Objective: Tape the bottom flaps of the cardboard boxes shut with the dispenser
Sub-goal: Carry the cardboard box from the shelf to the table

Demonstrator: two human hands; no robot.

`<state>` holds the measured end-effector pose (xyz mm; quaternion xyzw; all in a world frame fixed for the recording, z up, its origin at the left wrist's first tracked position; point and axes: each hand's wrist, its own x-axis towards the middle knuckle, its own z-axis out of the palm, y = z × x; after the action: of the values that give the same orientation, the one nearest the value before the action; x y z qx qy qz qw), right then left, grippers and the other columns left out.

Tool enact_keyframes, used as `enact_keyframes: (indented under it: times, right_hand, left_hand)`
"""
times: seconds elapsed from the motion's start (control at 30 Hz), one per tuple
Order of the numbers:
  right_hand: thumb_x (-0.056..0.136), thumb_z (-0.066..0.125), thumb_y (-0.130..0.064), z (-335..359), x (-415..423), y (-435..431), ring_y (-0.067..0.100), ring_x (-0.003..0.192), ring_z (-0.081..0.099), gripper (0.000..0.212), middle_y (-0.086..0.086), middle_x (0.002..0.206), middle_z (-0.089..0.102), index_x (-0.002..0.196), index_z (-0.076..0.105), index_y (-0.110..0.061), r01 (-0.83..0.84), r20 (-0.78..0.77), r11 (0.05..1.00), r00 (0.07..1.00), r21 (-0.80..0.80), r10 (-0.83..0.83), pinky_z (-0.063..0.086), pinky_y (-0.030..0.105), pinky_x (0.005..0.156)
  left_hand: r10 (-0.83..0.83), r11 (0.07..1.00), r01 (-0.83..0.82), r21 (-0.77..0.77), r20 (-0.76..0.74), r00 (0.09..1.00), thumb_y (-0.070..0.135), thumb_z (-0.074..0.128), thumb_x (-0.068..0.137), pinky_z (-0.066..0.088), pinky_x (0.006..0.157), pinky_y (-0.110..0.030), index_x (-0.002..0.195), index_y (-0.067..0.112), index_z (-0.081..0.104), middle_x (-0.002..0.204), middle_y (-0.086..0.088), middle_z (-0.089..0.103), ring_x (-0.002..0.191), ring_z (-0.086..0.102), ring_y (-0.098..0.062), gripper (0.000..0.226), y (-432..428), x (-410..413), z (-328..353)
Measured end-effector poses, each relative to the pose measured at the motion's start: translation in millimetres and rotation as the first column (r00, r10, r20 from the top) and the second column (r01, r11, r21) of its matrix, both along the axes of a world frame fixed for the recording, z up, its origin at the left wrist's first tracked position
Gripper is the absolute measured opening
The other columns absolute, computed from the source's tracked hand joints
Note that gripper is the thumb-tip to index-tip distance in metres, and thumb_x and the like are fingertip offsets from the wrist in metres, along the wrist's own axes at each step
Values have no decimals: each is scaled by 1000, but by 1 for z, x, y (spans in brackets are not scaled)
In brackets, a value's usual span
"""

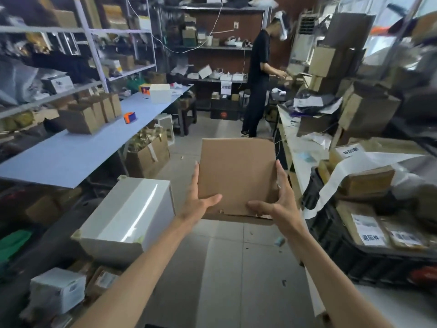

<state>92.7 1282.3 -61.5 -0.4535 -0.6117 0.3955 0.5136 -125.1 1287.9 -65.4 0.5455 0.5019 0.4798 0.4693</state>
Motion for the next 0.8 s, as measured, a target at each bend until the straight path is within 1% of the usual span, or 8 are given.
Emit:
enact_keyframes:
  times: [0.03,0.17,0.27,0.4,0.53,0.67,0.73,0.8]
  right_hand:
    - [59,87,-16,0,2,17,-3,127,38,122,-14,148,29,152,10,-32,5,-6,1000,1000,-5,-5,39,22,104]
    - [56,85,-25,-2,17,91,-24,117,34,123,-32,138,27,152,9,-30,8,23,1000,1000,7,-8,36,-1,88]
    - [56,85,-26,-9,26,143,-20,122,33,123,-28,140,27,152,9,-33,15,12,1000,1000,-7,-15,39,2,89]
    - [53,86,-29,-22,33,219,-29,113,33,124,-34,136,25,152,11,-32,19,6,1000,1000,-19,-19,43,-1,73]
    - [49,85,-36,-34,35,305,-33,113,30,125,-37,134,26,151,12,-33,37,30,999,999,-26,-37,35,-6,78]
    - [51,87,-29,-38,33,392,-35,111,29,123,-40,130,27,150,14,-36,68,80,997,995,-25,-65,32,-8,80]
    - [54,88,-22,-34,31,433,-24,120,32,122,-31,137,31,149,14,-40,75,81,995,994,-61,-70,38,4,95]
    - [57,90,-16,-28,30,469,0,134,33,122,-13,149,31,149,13,-41,83,98,994,992,-76,-75,38,36,110]
  left_hand:
    - [5,1000,-5,1,-8,1000,9,72,84,29,116,-46,151,43,4,155,5,26,139,32,-16,101,17,2,1]
    - [-24,1000,24,6,-37,999,12,74,82,33,114,-44,149,47,3,154,5,27,138,33,-15,104,94,12,0]
    - [-43,999,43,-6,-29,999,11,75,82,37,109,-32,149,49,3,155,7,26,136,35,-12,105,147,19,-6]
    - [-37,999,37,-9,-47,998,11,75,81,28,117,-44,149,47,2,158,8,20,142,26,-12,106,223,26,-20]
    - [-44,999,45,19,-67,997,13,75,81,22,119,-48,147,52,2,159,16,12,146,17,-9,107,307,27,-35]
    - [-51,999,51,9,-2,999,9,75,80,27,117,-49,148,51,6,158,13,16,144,23,-13,106,397,26,-44]
    - [-46,999,46,-8,22,999,8,76,80,25,118,-43,149,49,7,156,17,17,143,24,-10,106,440,25,-45]
    - [-56,998,56,-10,31,998,11,76,80,24,116,-34,148,50,7,151,22,18,138,23,-3,105,478,25,-43]
